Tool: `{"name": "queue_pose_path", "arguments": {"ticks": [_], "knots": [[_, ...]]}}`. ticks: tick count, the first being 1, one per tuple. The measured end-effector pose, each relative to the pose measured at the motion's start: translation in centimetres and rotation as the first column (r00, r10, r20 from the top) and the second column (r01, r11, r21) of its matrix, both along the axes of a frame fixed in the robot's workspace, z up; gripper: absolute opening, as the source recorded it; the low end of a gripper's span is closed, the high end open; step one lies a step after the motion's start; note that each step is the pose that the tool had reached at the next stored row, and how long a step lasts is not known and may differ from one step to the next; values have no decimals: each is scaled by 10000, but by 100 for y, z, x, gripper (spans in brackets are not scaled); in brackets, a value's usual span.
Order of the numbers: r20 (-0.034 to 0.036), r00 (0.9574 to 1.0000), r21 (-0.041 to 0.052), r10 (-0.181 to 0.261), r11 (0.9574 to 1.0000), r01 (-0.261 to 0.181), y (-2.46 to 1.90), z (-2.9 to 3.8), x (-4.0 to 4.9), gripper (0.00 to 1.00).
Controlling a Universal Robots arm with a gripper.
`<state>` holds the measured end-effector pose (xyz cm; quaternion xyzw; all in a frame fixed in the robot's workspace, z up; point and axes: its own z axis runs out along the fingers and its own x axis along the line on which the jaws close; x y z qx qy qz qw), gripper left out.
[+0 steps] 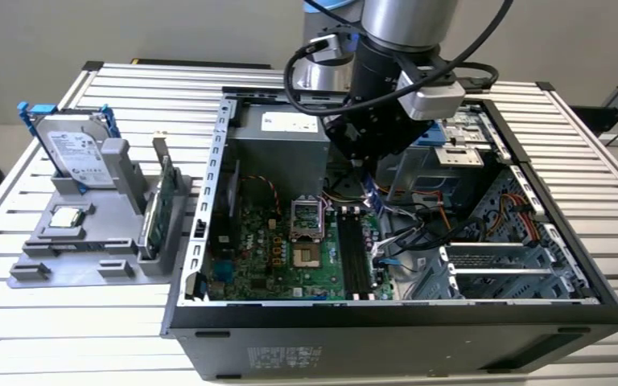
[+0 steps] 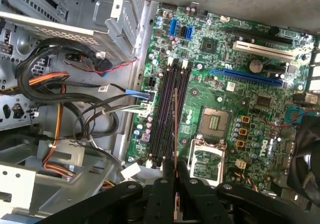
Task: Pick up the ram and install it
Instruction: 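Insert the ram into the slot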
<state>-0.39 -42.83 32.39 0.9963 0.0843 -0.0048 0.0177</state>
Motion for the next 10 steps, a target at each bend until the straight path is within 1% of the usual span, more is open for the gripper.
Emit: {"name": "queue_pose_path", "arguments": {"ticks": [10], "knots": [[0, 9987, 0, -506, 9987, 506, 3, -22, 0, 0]]}}
